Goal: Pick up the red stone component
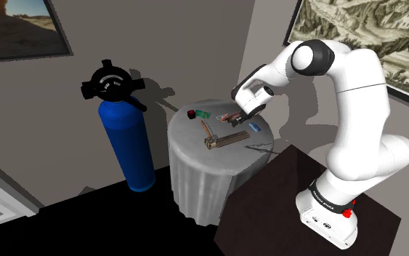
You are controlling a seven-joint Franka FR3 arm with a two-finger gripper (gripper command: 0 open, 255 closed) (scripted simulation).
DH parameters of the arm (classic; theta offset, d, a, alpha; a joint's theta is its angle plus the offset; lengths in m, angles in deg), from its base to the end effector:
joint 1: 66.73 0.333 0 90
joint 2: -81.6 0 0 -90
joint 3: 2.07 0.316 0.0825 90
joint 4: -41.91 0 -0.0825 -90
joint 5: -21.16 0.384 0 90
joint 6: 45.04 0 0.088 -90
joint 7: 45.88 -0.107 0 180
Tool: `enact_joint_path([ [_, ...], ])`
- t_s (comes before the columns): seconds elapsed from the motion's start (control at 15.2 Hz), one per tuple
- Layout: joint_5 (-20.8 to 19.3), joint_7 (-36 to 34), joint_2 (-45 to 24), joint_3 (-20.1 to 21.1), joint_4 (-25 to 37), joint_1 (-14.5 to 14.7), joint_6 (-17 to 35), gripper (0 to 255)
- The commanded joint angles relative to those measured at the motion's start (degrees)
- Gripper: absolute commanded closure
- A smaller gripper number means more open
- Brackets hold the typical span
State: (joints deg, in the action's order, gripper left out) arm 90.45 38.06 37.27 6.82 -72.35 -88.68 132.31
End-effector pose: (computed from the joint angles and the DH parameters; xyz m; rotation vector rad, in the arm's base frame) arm 0.5319 -0.2004 0.0779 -3.0332 0.0418 -0.5992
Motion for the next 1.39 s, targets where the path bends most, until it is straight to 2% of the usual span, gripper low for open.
enact_joint_path([
  [0.0, -0.01, 0.02, -0.11, -0.06, 0.04, -0.05, 0.04, 255],
  [0.2, 0.21, 0.27, 0.03, 0.16, -0.18, -0.20, 0.18, 255],
  [1.19, -9.50, -13.31, 12.42, -10.03, -7.78, 8.39, -7.04, 255],
  [1.32, -9.61, -13.44, 12.54, -10.12, -7.85, 8.46, -7.11, 255],
])
